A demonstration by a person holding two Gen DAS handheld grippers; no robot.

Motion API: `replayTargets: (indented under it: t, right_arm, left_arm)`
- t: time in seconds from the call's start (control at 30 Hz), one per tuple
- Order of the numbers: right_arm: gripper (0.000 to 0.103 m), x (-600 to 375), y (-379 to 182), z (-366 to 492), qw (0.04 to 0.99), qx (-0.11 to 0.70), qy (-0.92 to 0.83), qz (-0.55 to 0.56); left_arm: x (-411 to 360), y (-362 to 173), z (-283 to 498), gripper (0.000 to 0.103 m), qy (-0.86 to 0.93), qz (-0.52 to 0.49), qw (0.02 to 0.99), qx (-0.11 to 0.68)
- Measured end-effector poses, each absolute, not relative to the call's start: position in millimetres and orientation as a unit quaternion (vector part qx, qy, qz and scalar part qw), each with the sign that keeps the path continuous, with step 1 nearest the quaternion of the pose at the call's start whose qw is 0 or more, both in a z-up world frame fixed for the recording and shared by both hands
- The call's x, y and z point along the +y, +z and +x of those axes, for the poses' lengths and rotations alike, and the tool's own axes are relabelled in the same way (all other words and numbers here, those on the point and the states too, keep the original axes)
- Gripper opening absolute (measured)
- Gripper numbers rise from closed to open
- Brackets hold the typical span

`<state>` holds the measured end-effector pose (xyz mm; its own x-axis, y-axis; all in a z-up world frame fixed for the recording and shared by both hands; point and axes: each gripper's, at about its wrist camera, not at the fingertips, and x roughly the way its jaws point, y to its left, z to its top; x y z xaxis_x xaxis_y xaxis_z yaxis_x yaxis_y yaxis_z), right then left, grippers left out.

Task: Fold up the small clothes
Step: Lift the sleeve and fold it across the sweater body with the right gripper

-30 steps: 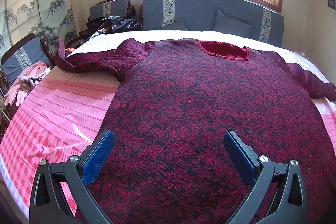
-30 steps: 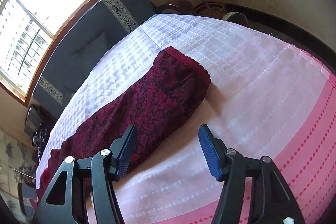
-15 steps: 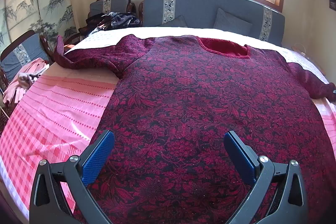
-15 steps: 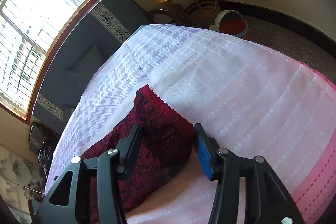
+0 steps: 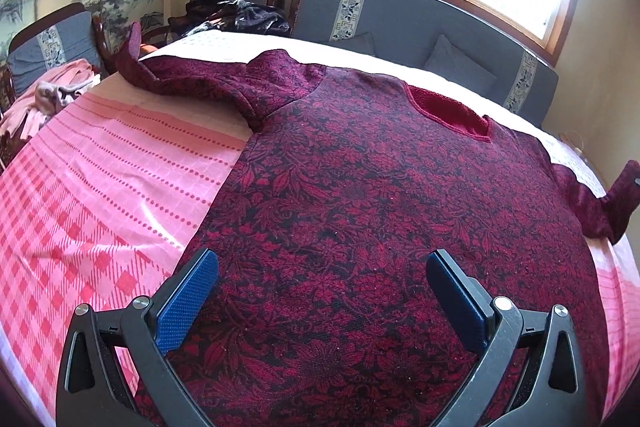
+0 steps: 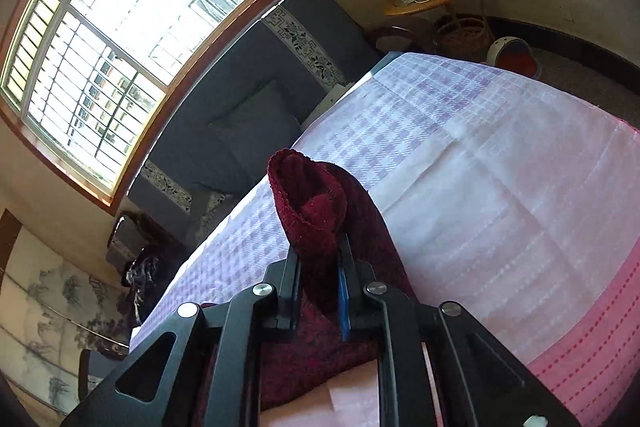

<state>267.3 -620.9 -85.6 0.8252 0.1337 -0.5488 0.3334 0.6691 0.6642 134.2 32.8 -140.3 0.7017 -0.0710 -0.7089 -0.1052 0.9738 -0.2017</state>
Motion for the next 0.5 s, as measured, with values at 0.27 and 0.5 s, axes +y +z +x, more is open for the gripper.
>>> replayTargets:
  t: [0.27,0.5]
  right_arm:
    - [0.013,-463,-81,304,0.855,0.315,0.046,0.41]
    - [0.013,-321,-122,334,0.825,0.375,0.103,0.411]
  left_arm:
    - [62,-149,135,0.103,0.024,-0.203,0.898,0.39]
    - [62,-147,133,0.103,0.026,-0.199,0.9,0.388]
